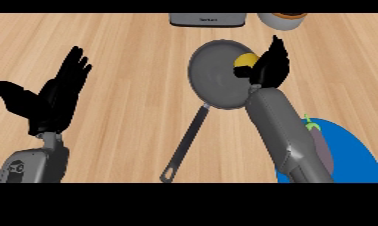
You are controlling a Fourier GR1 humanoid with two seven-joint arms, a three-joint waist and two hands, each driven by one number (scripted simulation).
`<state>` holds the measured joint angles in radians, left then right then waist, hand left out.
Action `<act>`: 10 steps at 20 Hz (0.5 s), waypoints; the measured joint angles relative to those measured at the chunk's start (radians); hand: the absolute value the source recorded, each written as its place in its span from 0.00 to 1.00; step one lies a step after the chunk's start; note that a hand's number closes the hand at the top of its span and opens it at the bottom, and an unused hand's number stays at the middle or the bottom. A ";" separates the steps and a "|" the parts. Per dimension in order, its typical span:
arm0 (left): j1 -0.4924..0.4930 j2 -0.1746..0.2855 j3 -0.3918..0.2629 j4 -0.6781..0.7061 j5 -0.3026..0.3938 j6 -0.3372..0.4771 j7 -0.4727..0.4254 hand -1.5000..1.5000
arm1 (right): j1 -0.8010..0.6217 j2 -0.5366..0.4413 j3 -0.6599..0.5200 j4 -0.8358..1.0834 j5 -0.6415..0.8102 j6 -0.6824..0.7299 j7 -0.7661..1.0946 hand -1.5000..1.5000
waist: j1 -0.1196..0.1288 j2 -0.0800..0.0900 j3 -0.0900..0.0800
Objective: Pick the lemon from the plate and place it in the pan
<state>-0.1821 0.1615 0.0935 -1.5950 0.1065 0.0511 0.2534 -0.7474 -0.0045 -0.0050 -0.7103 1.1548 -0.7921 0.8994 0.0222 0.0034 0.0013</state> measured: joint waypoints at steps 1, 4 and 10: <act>0.001 -0.002 -0.002 -0.005 0.001 0.000 0.004 0.50 | 0.017 0.000 0.011 -0.022 -0.020 -0.038 -0.009 0.00 | 0.000 -0.001 0.000; 0.012 -0.006 -0.002 -0.007 -0.006 0.008 0.003 0.50 | 0.079 0.000 0.033 -0.130 -0.091 -0.116 -0.044 0.00 | -0.014 -0.007 0.000; 0.048 0.006 0.016 -0.018 -0.002 0.003 -0.010 0.50 | 0.309 0.001 0.163 -0.449 -0.204 -0.218 -0.099 0.00 | -0.042 -0.018 -0.001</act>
<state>-0.1342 0.1670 0.1091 -1.6129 0.1043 0.0544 0.2431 -0.4386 -0.0039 0.1584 -1.1591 0.9510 -1.0100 0.8006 -0.0200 -0.0144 0.0007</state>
